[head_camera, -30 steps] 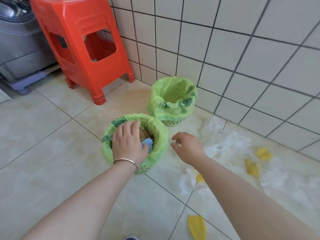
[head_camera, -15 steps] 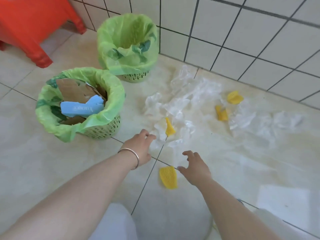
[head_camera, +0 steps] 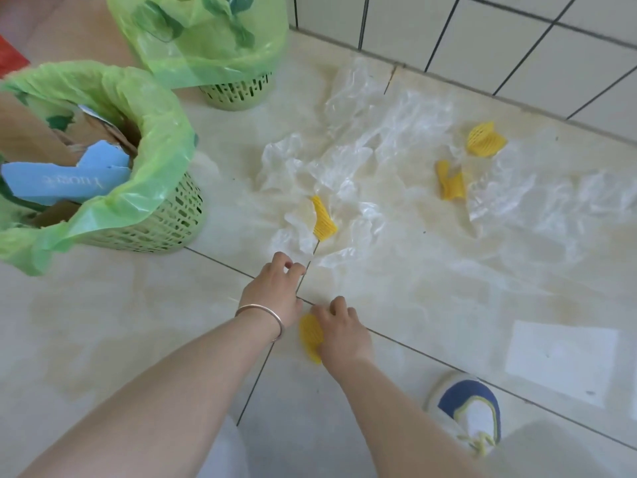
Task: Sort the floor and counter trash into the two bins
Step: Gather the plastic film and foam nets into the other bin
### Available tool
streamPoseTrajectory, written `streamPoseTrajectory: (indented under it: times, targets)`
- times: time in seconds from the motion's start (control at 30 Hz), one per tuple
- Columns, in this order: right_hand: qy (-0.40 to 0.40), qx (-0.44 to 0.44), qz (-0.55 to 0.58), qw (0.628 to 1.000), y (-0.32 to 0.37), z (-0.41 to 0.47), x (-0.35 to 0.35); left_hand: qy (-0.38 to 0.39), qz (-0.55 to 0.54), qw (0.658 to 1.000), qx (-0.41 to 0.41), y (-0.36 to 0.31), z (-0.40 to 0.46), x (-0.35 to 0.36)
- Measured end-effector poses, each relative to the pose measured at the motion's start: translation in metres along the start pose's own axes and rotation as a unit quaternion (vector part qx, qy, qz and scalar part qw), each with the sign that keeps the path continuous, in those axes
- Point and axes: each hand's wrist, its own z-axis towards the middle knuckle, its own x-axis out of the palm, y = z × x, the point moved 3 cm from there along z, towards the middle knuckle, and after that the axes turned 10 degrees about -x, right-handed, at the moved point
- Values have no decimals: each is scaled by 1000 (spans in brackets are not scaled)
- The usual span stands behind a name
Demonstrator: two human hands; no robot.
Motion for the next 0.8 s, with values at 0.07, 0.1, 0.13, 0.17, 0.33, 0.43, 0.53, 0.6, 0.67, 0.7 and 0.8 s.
streamPoseTrajectory:
  times: [0.07, 0.1, 0.13, 0.17, 0.33, 0.43, 0.53, 0.6, 0.67, 0.7, 0.8]
  targets:
    - [2, 1, -3, 1000, -2, 5, 1, 5, -2, 1000, 2, 1, 2, 5]
    - [11, -2, -12, 1000, -2, 7, 1, 8, -4, 1000, 3, 2, 3, 6]
    - [23, -6, -20, 1000, -3, 9, 1, 9, -8, 1000, 4, 3, 3, 6]
    - [33, -12, -24, 999, -4, 9, 2, 8, -13, 1000, 3, 3, 4, 6]
    - [3, -18, 42, 999, -11, 8, -9, -26, -68, 997, 2, 1, 9, 0]
    - [-66, 22, 132, 989, -21, 10, -32, -53, -94, 994, 13, -3, 12, -5]
    - [-143, 47, 169, 974, -30, 18, -61, -82, -90, 992, 36, -9, 15, -9]
    - [-193, 53, 166, 966, -34, 26, -80, -104, -77, 991, 44, -11, 21, -13]
    - [-242, 57, 159, 955, -38, 34, -95, -147, -84, 985, 27, -12, 26, -18]
    - [-261, 63, 155, 951, -40, 38, -100, -165, -104, 981, 1, -11, 29, -20]
    - [-284, 91, 151, 943, -45, 50, -110, -146, -195, 962, -120, -12, 37, -22]
